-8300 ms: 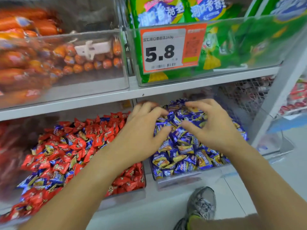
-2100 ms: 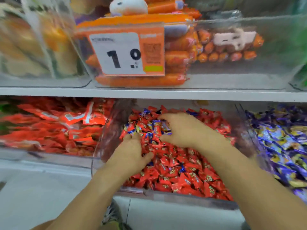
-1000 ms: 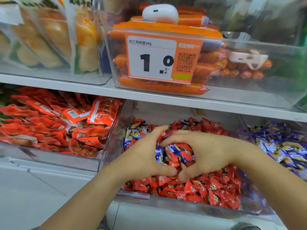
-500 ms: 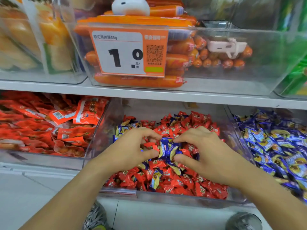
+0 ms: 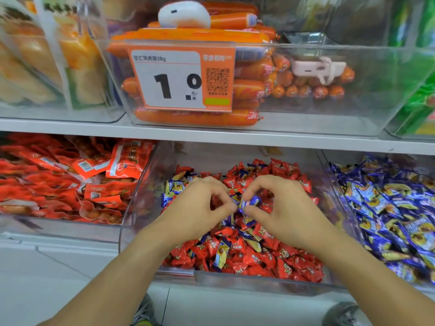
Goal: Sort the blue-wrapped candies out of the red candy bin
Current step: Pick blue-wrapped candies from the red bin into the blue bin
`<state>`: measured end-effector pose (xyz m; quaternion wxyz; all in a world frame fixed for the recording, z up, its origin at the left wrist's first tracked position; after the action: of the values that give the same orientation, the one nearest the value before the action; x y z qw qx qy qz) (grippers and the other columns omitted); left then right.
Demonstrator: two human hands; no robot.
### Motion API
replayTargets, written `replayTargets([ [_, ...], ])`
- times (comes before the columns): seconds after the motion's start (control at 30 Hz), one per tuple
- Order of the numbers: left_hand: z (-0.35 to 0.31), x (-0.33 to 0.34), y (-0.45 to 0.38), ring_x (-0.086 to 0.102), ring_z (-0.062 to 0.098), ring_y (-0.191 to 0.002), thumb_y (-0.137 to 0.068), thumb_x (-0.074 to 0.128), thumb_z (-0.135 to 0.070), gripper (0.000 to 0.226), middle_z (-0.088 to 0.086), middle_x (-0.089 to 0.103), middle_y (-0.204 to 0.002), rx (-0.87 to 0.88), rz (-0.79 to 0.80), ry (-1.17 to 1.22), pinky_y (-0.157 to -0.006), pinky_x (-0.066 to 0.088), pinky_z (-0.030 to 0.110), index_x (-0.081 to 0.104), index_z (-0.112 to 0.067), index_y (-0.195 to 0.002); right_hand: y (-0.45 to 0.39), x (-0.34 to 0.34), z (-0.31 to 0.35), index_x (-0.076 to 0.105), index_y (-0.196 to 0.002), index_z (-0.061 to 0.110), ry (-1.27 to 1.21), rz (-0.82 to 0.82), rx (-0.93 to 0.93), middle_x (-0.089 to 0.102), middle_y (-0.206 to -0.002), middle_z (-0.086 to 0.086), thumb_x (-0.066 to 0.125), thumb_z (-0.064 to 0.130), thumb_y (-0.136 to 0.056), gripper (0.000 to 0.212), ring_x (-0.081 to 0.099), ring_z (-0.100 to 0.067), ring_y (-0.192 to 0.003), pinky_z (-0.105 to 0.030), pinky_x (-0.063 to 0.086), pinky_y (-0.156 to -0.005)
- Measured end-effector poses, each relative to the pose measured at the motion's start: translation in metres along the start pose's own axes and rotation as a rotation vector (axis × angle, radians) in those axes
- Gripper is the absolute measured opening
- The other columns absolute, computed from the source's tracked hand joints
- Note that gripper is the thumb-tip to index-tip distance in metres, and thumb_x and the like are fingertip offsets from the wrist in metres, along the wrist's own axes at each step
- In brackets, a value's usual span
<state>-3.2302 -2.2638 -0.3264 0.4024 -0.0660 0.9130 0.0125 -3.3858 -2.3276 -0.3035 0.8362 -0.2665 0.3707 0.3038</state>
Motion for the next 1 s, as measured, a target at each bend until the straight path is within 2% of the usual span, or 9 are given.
replayTargets([
  [0.1, 0.000, -0.014, -0.002, 0.060, -0.007, -0.098, -0.089, 0.067, -0.035, 0.015, -0.018, 0.068, -0.099, -0.026, -0.121, 0.061, -0.090, 0.043, 0.022, 0.069, -0.027, -0.077, -0.001, -0.013, -0.002, 0.058, -0.088, 0.029, -0.262, -0.136, 0.072, 0.064, -0.088, 0.011, 0.073, 0.008, -0.083, 0.026, 0.065, -0.006, -0.074, -0.017, 0.050, -0.068],
  [0.17, 0.006, -0.025, -0.003, 0.067, -0.002, -0.093, -0.092, 0.064, -0.032, 0.016, -0.012, 0.074, -0.093, -0.062, -0.196, 0.200, -0.091, 0.051, 0.030, 0.065, -0.022, -0.080, 0.000, -0.013, -0.003, 0.055, -0.093, 0.031, -0.389, -0.145, 0.132, 0.061, -0.091, 0.011, 0.064, 0.004, -0.087, 0.029, 0.057, -0.007, -0.054, -0.014, 0.043, -0.053],
  [0.23, 0.010, -0.031, -0.001, 0.072, 0.011, -0.091, -0.096, 0.060, -0.022, 0.010, -0.003, 0.076, -0.092, -0.092, -0.196, 0.377, -0.094, 0.053, 0.042, 0.059, -0.014, -0.090, 0.000, -0.014, 0.000, 0.058, -0.092, 0.031, -0.304, -0.124, 0.098, 0.058, -0.089, 0.012, 0.055, 0.003, -0.088, 0.028, 0.052, -0.006, -0.055, -0.011, 0.036, -0.055],
  [0.33, 0.013, -0.036, 0.000, 0.070, 0.036, -0.074, -0.098, 0.050, -0.005, 0.009, 0.002, 0.075, -0.084, -0.126, -0.177, 0.456, -0.084, 0.053, 0.057, 0.053, -0.013, -0.100, 0.000, -0.005, 0.008, 0.063, -0.088, 0.025, -0.174, 0.049, 0.027, 0.057, -0.091, 0.008, 0.046, 0.001, -0.091, 0.029, 0.054, -0.005, -0.078, -0.017, 0.039, -0.068],
  [0.47, 0.018, -0.038, 0.005, 0.049, 0.018, -0.053, -0.093, 0.047, -0.006, 0.022, -0.004, 0.062, -0.065, -0.202, -0.168, 0.257, -0.059, 0.044, 0.036, 0.062, -0.021, -0.089, 0.001, 0.017, 0.003, 0.058, -0.097, 0.027, 0.163, 0.115, 0.047, 0.040, -0.092, 0.009, 0.052, 0.037, -0.095, 0.012, 0.045, -0.005, -0.078, -0.026, 0.036, -0.071],
  [0.57, 0.018, -0.027, 0.014, 0.053, 0.016, -0.056, -0.090, 0.059, -0.031, 0.004, -0.002, 0.065, -0.076, -0.218, 0.054, -0.081, -0.061, 0.050, 0.034, 0.063, -0.029, -0.089, -0.002, 0.027, -0.002, 0.060, -0.111, 0.026, 0.408, 0.164, 0.061, 0.034, -0.095, 0.003, 0.058, 0.052, -0.089, 0.034, 0.039, -0.015, -0.084, -0.028, 0.033, -0.076],
  [0.7, 0.021, -0.020, 0.021, 0.048, -0.003, -0.077, -0.077, 0.074, -0.051, 0.038, -0.013, 0.044, -0.097, -0.182, 0.244, -0.337, -0.070, 0.040, 0.019, 0.057, -0.038, -0.108, -0.007, 0.024, -0.004, 0.063, -0.103, 0.024, 0.320, 0.168, 0.068, 0.039, -0.094, 0.003, 0.057, 0.037, -0.091, 0.019, 0.044, -0.016, -0.086, -0.029, 0.033, -0.076],
  [0.87, 0.030, -0.020, 0.024, 0.057, 0.007, -0.088, -0.077, 0.078, -0.046, 0.045, -0.011, 0.040, -0.104, -0.179, 0.291, -0.404, -0.077, 0.047, 0.023, 0.060, -0.035, -0.116, -0.008, 0.016, -0.007, 0.049, -0.092, 0.026, 0.088, 0.141, 0.109, 0.044, -0.094, 0.007, 0.049, 0.030, -0.098, 0.007, 0.048, -0.006, -0.082, -0.022, 0.037, -0.070],
  [1.0, 0.031, -0.019, 0.024, 0.056, 0.011, -0.093, -0.087, 0.068, -0.046, 0.032, -0.007, 0.044, -0.111, -0.176, 0.252, -0.412, -0.076, 0.041, 0.025, 0.060, -0.031, -0.114, -0.014, -0.002, -0.010, 0.048, -0.090, 0.017, -0.188, -0.085, 0.224, 0.055, -0.075, 0.001, 0.042, 0.021, -0.099, 0.012, 0.048, -0.007, -0.062, -0.023, 0.036, -0.059],
])
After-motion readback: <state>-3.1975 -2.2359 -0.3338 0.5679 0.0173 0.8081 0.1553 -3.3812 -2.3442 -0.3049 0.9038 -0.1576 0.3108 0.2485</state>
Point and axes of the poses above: each hand's wrist, its own y-axis away from the middle knuckle, its own x-axis out of the palm, z = x × y, the point moved 5 cm from there along -y, towards the middle knuckle
